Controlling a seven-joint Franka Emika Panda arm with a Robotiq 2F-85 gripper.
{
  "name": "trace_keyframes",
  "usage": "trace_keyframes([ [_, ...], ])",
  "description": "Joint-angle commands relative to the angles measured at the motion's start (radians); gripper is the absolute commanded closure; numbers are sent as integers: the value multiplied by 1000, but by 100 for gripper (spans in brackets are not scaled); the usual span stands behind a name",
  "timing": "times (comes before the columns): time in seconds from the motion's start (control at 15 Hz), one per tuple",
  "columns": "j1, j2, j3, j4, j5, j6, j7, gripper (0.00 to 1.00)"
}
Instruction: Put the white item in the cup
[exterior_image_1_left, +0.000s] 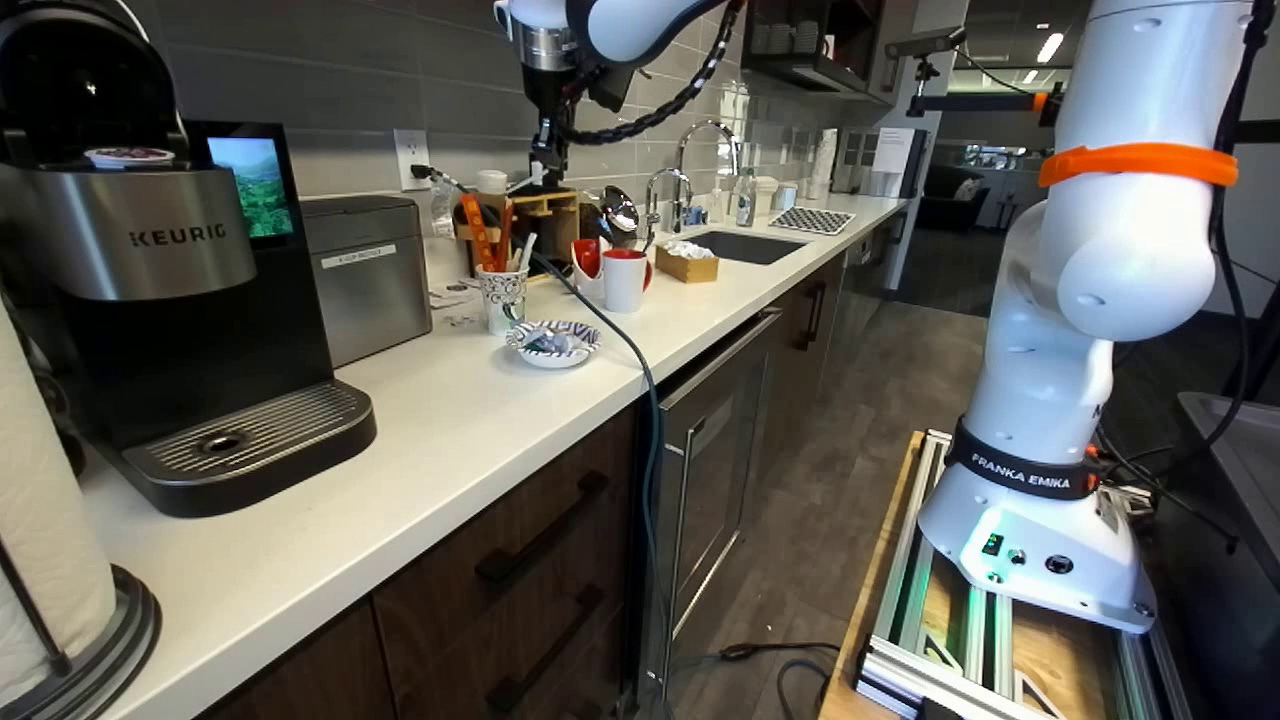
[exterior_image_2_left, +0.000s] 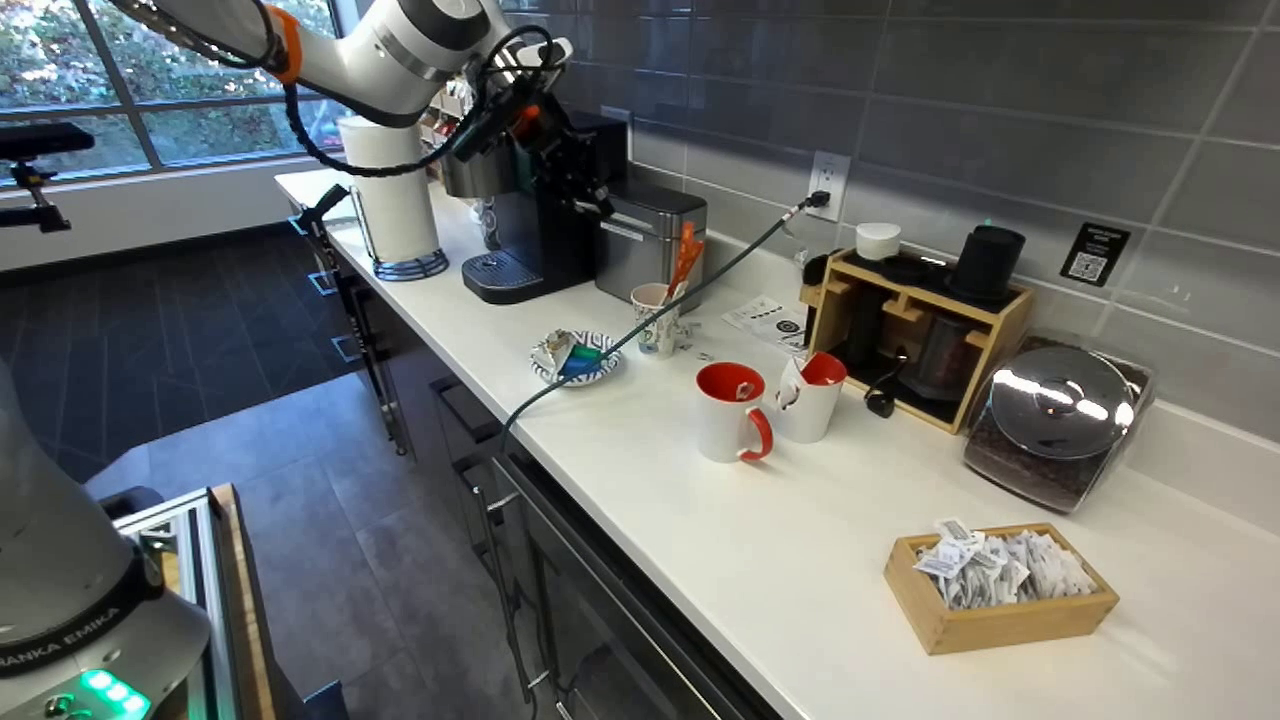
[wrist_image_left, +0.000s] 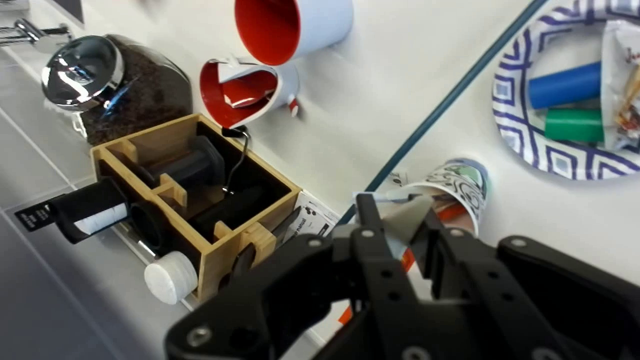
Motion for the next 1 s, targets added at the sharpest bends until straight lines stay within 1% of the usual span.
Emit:
trace_keyframes([
  [0.0,-23,72,35,29,-115,-79,-54,95],
  [0.27,-23,159,44,44,-172,-118,-168,95],
  [0.53,-20,223,50,66,-219,-76,-244,95],
  [0.8,-21,269,61,99,-238,-63,-295,95],
  [0.93,-24,286,65,113,-226,-65,-330,95],
])
